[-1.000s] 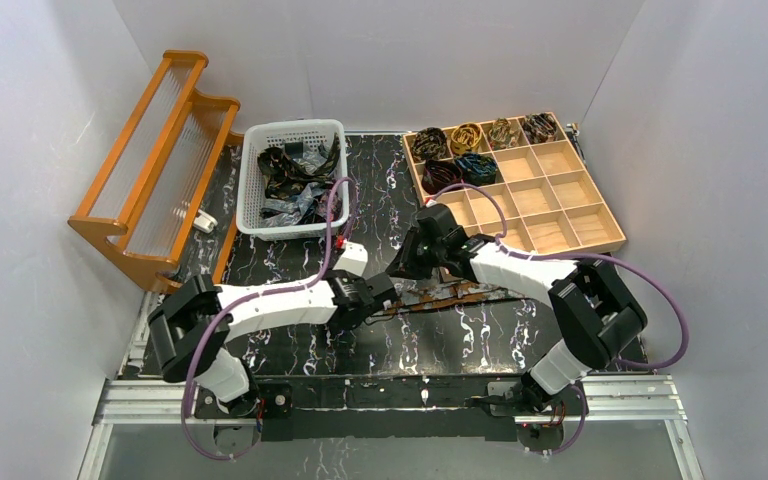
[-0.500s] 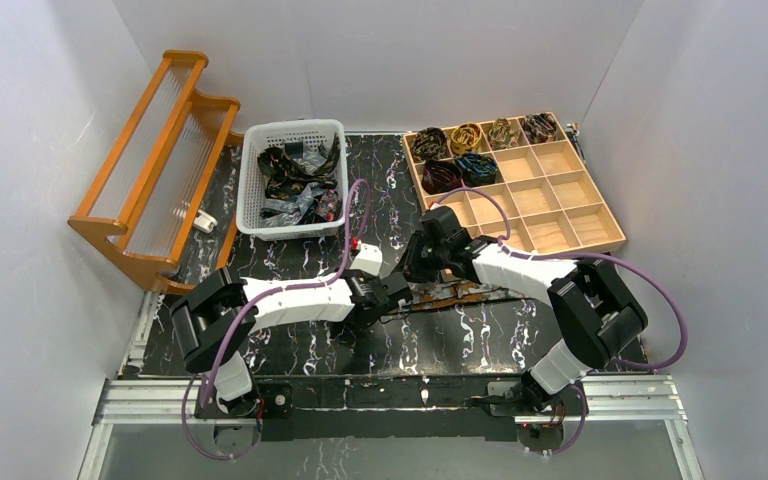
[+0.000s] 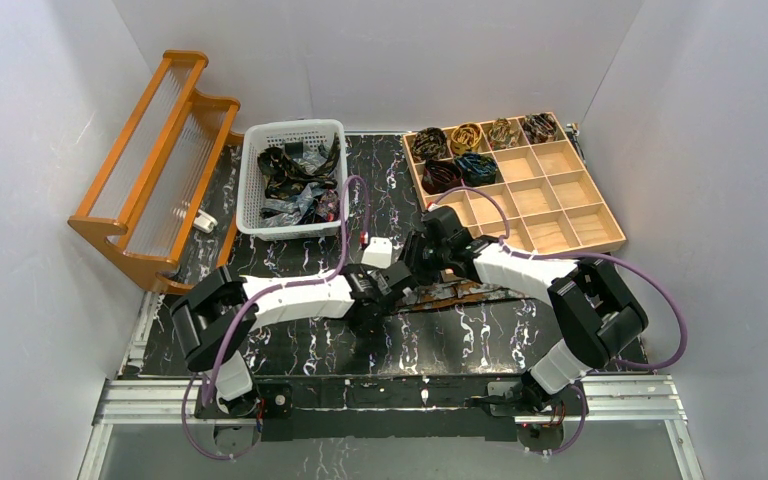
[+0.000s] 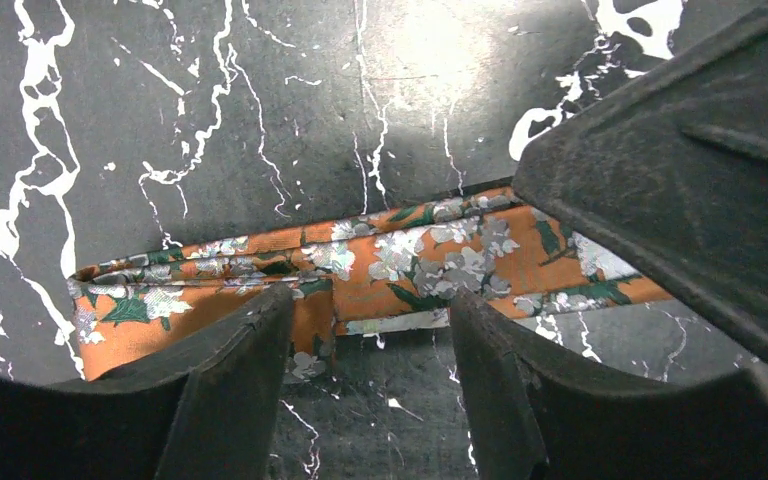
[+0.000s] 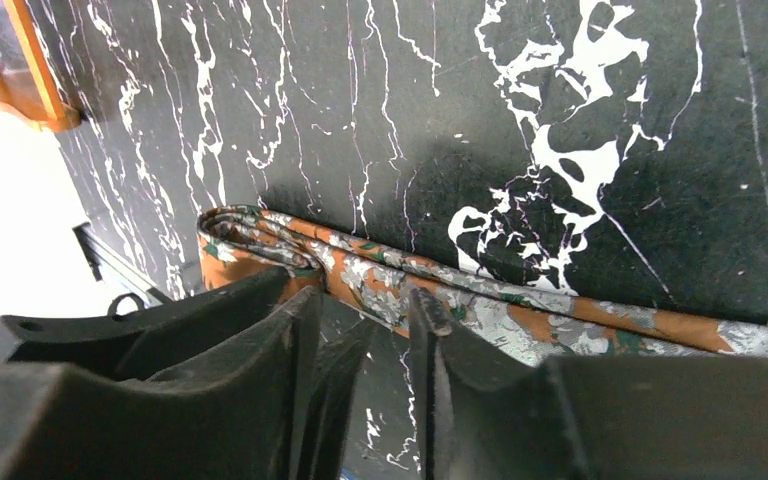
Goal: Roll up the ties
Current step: Roll the tie at the center of the board.
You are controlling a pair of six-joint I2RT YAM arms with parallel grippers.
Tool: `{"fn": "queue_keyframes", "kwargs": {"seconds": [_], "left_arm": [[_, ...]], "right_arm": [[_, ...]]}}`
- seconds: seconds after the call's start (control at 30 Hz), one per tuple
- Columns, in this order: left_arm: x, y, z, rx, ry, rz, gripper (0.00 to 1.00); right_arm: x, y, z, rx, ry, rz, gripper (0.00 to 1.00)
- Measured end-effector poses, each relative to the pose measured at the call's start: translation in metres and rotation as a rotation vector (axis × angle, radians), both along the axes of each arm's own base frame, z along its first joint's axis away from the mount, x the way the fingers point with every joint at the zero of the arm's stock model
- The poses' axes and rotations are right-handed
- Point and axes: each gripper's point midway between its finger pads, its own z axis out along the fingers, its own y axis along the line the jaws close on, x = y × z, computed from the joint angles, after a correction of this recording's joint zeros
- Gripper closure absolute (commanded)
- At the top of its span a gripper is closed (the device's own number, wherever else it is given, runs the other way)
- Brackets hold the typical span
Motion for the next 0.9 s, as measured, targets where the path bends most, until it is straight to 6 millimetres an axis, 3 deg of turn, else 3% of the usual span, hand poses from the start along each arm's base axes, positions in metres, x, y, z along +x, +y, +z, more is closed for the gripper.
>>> {"fn": "queue_keyframes", "kwargs": {"seconds": [0.13, 0.3, 0.4, 0.47, 0.57, 0.67, 0.8, 0.9], "left_arm": [[0.003, -0.005, 0.017, -0.061, -0.018, -0.006, 0.34], [0.006, 0.0, 0.081, -0.257, -0.12, -0.006, 0.29], [0.01, 0.028, 0.111, -0.358, -0.177, 0.044, 0.27], [0.017, 0.056, 0.117, -0.392, -0.202, 0.108, 0.25], [0.024, 0.1, 0.107, -0.402, -0.198, 0.216, 0.24], [0.025, 0.134, 0.082, -0.386, -0.132, 0.312, 0.24], [0.019, 0.164, 0.05, -0.396, -0.027, 0.414, 0.23], [0.01, 0.171, 0.036, -0.444, 0.039, 0.446, 0.22]], "right_arm": [[0.002, -0.004, -0.001, -0.014, -0.034, 0.042, 0.33], [0.004, 0.002, 0.008, 0.0, -0.123, 0.153, 0.22], [0.008, 0.012, 0.021, 0.046, -0.219, 0.245, 0.18], [0.009, 0.02, 0.029, 0.071, -0.291, 0.321, 0.12], [0.005, 0.035, 0.032, 0.064, -0.448, 0.474, 0.09], [-0.017, 0.059, 0.026, 0.032, -0.605, 0.665, 0.08], [-0.05, 0.09, 0.012, 0.002, -0.755, 0.904, 0.04], [-0.054, 0.104, 0.002, -0.026, -0.822, 1.002, 0.01]]}}
